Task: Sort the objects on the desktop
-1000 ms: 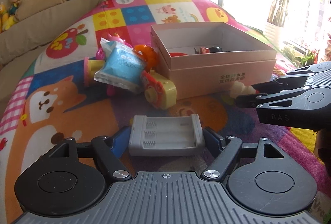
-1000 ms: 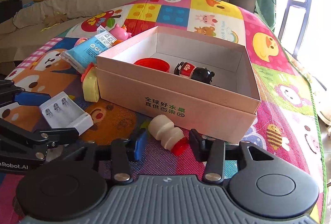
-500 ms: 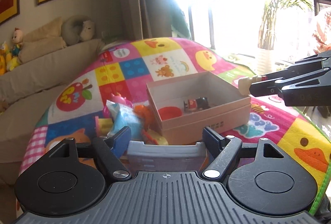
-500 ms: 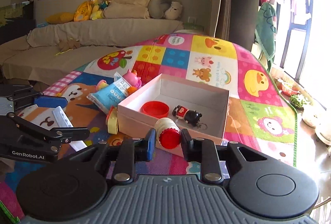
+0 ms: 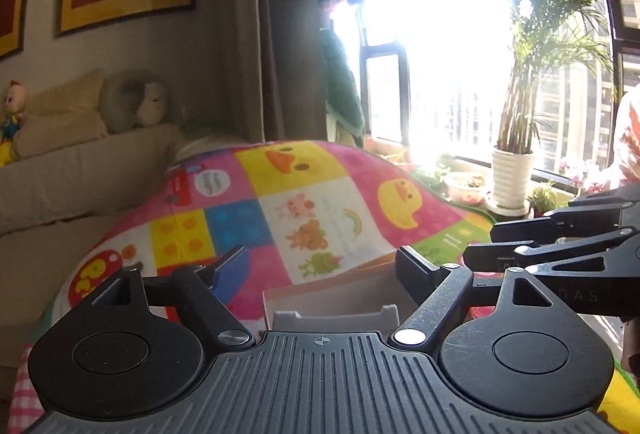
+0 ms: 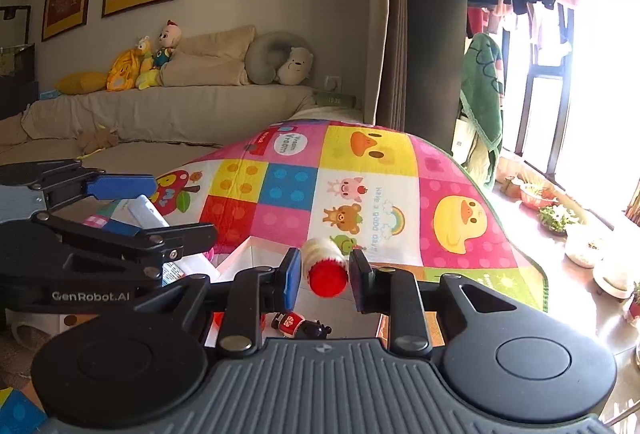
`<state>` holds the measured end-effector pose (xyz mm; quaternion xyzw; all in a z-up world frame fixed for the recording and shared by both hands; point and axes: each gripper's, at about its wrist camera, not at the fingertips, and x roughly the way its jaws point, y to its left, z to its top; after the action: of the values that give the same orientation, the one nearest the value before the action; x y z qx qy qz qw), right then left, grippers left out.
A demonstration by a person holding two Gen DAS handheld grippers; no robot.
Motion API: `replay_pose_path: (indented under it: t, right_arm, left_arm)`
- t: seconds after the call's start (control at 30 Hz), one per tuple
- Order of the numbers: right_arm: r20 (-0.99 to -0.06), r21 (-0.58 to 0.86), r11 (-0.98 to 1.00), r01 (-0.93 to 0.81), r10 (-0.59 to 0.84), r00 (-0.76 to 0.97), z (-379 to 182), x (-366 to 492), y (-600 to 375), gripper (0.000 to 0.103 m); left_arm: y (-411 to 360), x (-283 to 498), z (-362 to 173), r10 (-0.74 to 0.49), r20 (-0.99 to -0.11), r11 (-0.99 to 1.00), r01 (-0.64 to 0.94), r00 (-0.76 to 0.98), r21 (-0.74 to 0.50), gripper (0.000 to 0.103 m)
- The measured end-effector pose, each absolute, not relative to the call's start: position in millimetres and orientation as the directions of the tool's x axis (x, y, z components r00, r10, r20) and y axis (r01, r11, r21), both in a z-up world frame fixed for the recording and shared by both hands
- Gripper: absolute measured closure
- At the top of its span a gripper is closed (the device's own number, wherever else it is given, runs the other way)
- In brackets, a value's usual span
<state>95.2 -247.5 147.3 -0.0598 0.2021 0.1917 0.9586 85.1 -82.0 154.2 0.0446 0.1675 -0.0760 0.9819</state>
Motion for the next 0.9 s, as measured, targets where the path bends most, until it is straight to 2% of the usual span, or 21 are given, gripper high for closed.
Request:
replay_pose_path:
  t: [0.1,0.2,0.33,0.47,0.67,0.8,0.87,0.9]
  right_arm:
    - [-0.431,-0.027,0.927,-0.373,0.326,0.841,139,106,-250,0.066]
    - [-0.436,-0.031,0.929,-0.368,0.319,0.841,124,97,-254,0.056]
    - [-0.470,-0.127,0.921,-0.367,0.270,0.840,96,80,-239,0.055]
    - [-0.494,-0.193,0.869,-0.456,0.316,0.810,75,53,-205,0.055]
    - [-0.568,-0.172,0.767,-0.618,0.436,0.698,46,30,-136,0.056]
    - [-0.597,-0.138,0.770,-0.623,0.437,0.672,29,41,-99,0.056]
    - [-0.617,-0.106,0.786,-0.609,0.428,0.661,24,52,-87,0.061]
    - [-0.627,-0.092,0.792,-0.603,0.424,0.654,20,57,-82,0.069]
  left_arm:
    - [-60,71,148,-0.112,-0.326,0.990,0.133,0.939,0.043,0.006]
    - [-35,48,124,-0.060,-0.381,0.996,0.082,0.923,0.043,0.006]
    - [-5,28,79,0.042,-0.492,0.998,-0.017,0.869,0.055,0.006]
    - [33,18,48,0.131,-0.571,0.989,-0.150,0.810,0.014,0.005]
    - [74,9,37,0.154,-0.584,0.968,-0.241,0.797,-0.073,0.005]
    - [81,4,35,0.137,-0.581,0.967,-0.234,0.802,-0.096,0.004]
    - [81,0,32,0.124,-0.582,0.968,-0.227,0.803,-0.107,0.004]
    - [82,-1,31,0.119,-0.584,0.968,-0.225,0.803,-0.111,0.004]
